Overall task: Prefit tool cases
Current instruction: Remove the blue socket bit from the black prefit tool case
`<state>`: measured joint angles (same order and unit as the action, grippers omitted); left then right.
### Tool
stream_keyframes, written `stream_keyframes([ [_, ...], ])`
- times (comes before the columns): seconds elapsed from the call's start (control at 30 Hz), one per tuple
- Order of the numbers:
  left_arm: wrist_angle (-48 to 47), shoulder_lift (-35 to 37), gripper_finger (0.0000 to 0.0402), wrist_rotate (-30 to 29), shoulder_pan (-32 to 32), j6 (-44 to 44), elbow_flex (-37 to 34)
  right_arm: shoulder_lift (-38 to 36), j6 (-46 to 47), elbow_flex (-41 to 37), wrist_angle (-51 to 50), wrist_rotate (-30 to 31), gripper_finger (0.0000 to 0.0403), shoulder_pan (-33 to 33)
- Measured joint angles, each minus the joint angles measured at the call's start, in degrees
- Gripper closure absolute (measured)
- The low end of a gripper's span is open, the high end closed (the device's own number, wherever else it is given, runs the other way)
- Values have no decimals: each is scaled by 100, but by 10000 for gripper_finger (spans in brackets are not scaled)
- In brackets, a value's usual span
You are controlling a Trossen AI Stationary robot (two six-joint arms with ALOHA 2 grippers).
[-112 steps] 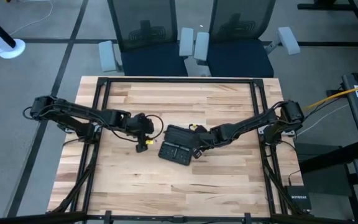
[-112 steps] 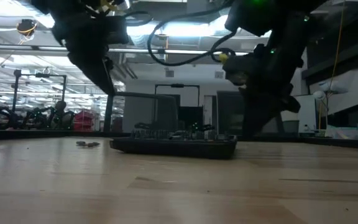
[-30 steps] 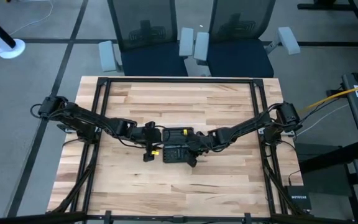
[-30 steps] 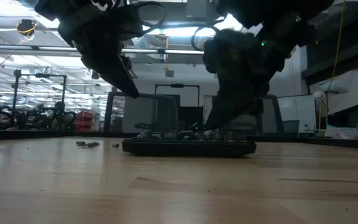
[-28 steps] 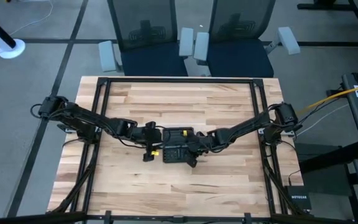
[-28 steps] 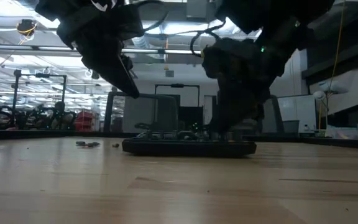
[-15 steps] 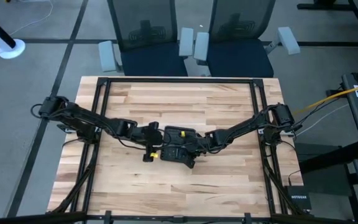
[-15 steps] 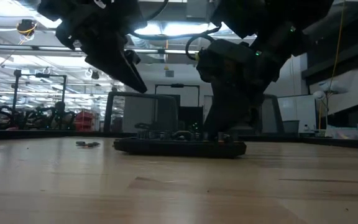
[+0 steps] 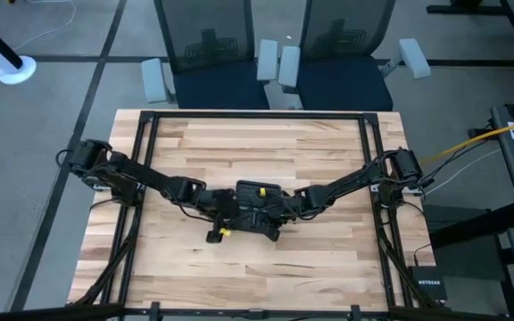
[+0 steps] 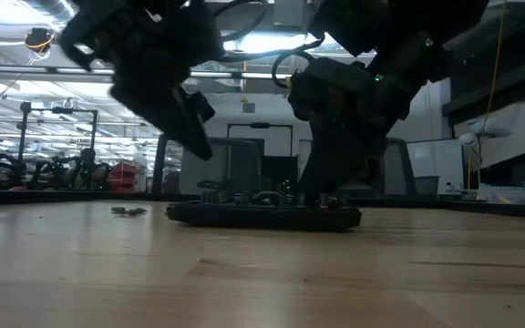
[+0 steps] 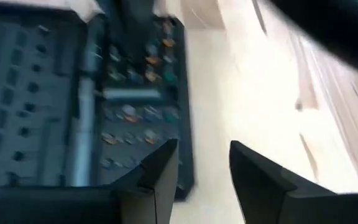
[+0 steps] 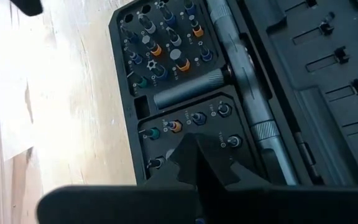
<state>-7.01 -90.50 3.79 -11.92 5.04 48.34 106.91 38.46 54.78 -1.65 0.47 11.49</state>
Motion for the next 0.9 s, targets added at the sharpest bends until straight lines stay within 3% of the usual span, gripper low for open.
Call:
stream_keyframes([
  [0.37, 304, -358, 335, -164, -46, -103, -2, 7, 2, -8, 26, -33, 403, -31],
  [0.6, 305, -699, 320, -91, -41, -127, 2, 7, 2, -8, 59, -28, 403, -35],
  [0.9, 333, -421, 300, -302, -50, 35, 118, 7, 2, -8, 78, -61, 403, -37],
])
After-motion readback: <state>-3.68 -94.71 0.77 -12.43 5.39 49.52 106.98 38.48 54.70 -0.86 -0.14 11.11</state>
